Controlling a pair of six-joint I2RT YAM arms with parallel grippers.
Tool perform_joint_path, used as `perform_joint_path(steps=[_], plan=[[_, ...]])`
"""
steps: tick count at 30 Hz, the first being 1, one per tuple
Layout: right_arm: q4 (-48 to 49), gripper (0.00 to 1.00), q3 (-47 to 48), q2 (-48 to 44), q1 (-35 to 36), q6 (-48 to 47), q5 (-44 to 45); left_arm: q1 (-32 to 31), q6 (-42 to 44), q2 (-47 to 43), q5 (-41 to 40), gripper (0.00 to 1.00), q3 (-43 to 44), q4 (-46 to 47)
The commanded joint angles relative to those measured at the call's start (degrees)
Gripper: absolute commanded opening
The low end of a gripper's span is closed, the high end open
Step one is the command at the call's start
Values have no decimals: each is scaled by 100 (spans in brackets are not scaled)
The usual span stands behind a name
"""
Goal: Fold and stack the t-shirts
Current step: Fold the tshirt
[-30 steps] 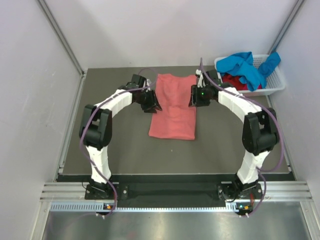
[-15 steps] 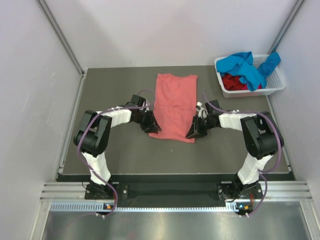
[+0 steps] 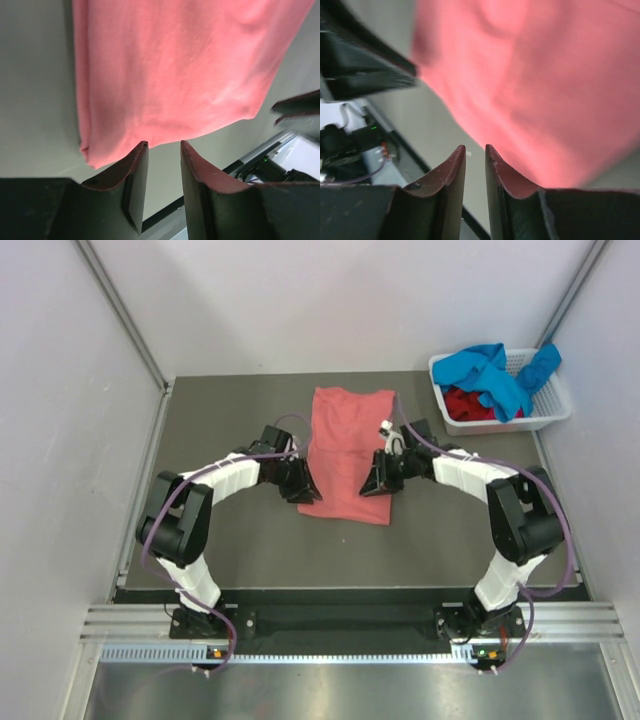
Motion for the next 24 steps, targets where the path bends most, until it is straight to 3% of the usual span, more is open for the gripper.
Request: perform_joint_path(steps=[1,8,12,15,20,24], plan=[[498,23,265,498,348,443,-664,-18,-284,-69,41,37,67,232],[1264,21,-340,1062,341,595,-895,272,-470,397,50,35,-925,857],[887,20,-885,703,-282,138,-737,369,-198,143,-151,34,-1304,559],[334,21,-738,369,-521,-319,-587,334,-250,-296,-12,33,-1454,444],[164,21,18,287,-627,-145,-630,255,-206,-728,111,35,-945,242],[542,21,877,823,-618,425,-823,264,-48,-272,120,38,142,417]])
